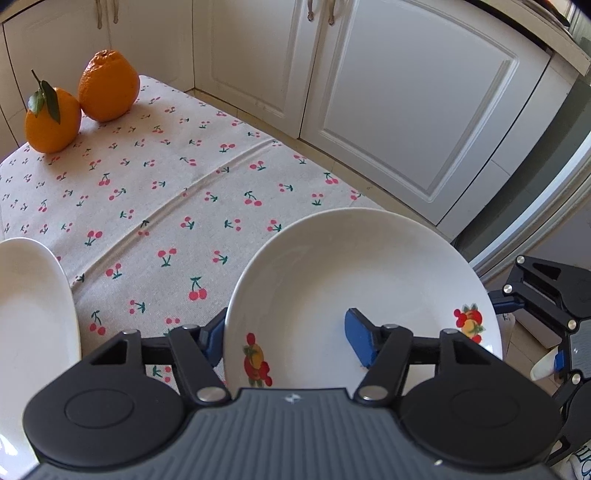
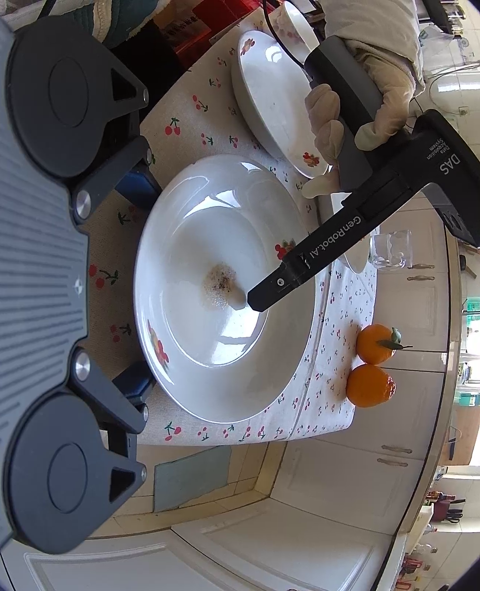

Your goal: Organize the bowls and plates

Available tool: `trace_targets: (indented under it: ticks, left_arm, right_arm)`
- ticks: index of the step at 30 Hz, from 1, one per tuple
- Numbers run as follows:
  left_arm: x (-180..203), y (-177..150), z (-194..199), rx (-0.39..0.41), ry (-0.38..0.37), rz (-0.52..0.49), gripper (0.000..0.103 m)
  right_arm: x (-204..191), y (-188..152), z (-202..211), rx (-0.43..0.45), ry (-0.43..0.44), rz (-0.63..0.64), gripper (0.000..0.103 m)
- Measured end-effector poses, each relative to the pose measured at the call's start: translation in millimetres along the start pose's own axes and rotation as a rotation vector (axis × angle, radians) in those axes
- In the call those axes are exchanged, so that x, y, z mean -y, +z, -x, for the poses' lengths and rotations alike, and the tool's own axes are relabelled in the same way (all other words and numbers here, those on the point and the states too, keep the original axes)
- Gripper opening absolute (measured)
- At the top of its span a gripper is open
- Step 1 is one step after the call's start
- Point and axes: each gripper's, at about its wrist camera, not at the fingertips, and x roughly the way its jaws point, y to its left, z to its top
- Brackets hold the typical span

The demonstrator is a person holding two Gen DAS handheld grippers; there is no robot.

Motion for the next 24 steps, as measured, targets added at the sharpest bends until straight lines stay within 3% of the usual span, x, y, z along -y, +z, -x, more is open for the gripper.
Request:
trace_targets:
  ticks: [24]
  left_arm:
    - [-50.5,50.6,-32.1,0.042,0.027,0.033,0.064]
  right_arm:
    - [48.6,43.9,-45.2,-0.002,-0.019,0.015,0.091]
